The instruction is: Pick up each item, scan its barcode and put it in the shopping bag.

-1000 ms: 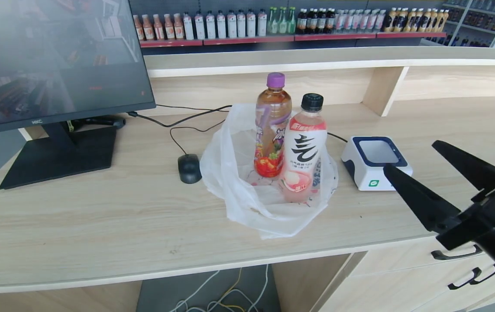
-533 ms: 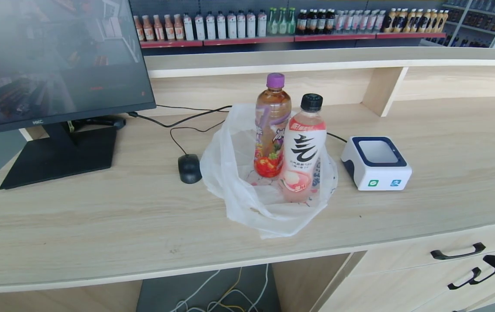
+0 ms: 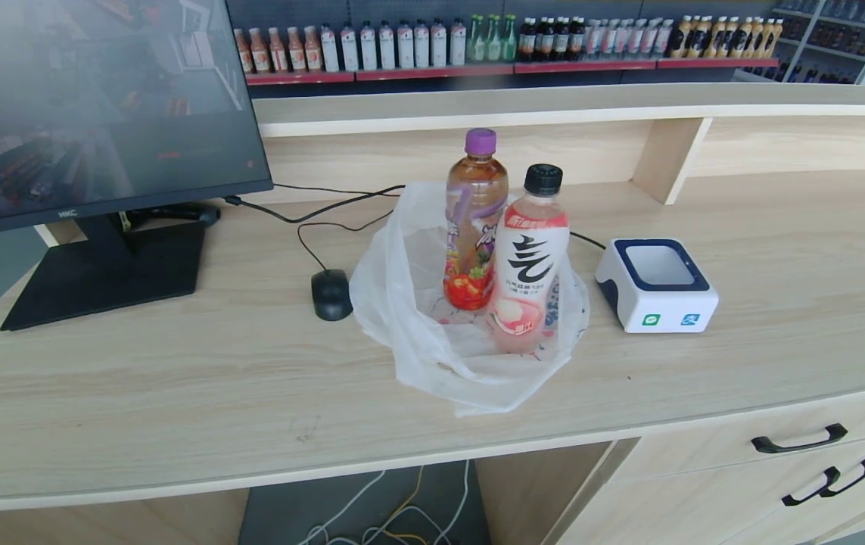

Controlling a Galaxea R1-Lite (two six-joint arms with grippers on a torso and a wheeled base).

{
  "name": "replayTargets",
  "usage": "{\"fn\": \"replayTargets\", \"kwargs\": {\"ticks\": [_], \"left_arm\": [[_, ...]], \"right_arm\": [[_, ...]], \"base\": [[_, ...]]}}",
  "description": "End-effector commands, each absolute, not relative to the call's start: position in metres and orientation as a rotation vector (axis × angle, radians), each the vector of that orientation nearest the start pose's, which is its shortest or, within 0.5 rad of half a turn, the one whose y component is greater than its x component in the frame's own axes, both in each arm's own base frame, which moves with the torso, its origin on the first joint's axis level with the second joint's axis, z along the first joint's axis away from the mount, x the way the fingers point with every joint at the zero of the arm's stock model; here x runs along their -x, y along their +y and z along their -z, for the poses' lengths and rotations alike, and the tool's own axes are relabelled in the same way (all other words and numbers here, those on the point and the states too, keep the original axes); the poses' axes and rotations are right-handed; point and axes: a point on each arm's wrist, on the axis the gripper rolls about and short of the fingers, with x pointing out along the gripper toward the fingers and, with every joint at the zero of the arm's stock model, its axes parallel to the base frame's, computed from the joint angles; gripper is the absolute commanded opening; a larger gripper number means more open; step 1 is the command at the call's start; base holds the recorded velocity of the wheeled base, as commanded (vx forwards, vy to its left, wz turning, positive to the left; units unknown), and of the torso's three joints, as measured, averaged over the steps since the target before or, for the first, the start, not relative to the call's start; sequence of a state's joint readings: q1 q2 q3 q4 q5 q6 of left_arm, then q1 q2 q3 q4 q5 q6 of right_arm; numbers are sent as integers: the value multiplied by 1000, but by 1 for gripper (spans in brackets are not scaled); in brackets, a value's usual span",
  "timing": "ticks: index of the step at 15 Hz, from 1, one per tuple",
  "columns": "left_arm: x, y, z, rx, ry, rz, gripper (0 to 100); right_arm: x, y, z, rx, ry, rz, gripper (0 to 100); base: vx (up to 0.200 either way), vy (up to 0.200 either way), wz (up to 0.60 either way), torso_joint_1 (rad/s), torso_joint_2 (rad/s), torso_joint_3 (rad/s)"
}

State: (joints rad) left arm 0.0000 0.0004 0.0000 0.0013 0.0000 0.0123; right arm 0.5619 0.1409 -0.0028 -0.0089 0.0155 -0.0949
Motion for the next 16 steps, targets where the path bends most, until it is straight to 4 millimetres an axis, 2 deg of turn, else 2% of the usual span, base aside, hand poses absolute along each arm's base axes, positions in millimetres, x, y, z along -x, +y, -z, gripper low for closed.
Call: {"fn": "replayTargets", "kwargs": {"ticks": [1, 7, 9, 16], "left_arm": [[23, 0, -75, -12, 3, 0, 100], [23, 0, -75, -12, 3, 0, 100], [23, 0, -75, -12, 2, 0, 100], [23, 0, -75, -12, 2, 0, 100]], "right_arm": [[12, -4, -78, 82, 126, -375, 100], [16, 1, -77, 10, 86, 18, 100], [23, 0, -76, 44, 0, -18, 100], [23, 1, -75, 37, 2, -46, 100]], "base": [[0, 0, 0, 0, 0, 0], [0, 0, 0, 0, 0, 0], [0, 0, 0, 0, 0, 0], [0, 0, 0, 0, 0, 0]]}}
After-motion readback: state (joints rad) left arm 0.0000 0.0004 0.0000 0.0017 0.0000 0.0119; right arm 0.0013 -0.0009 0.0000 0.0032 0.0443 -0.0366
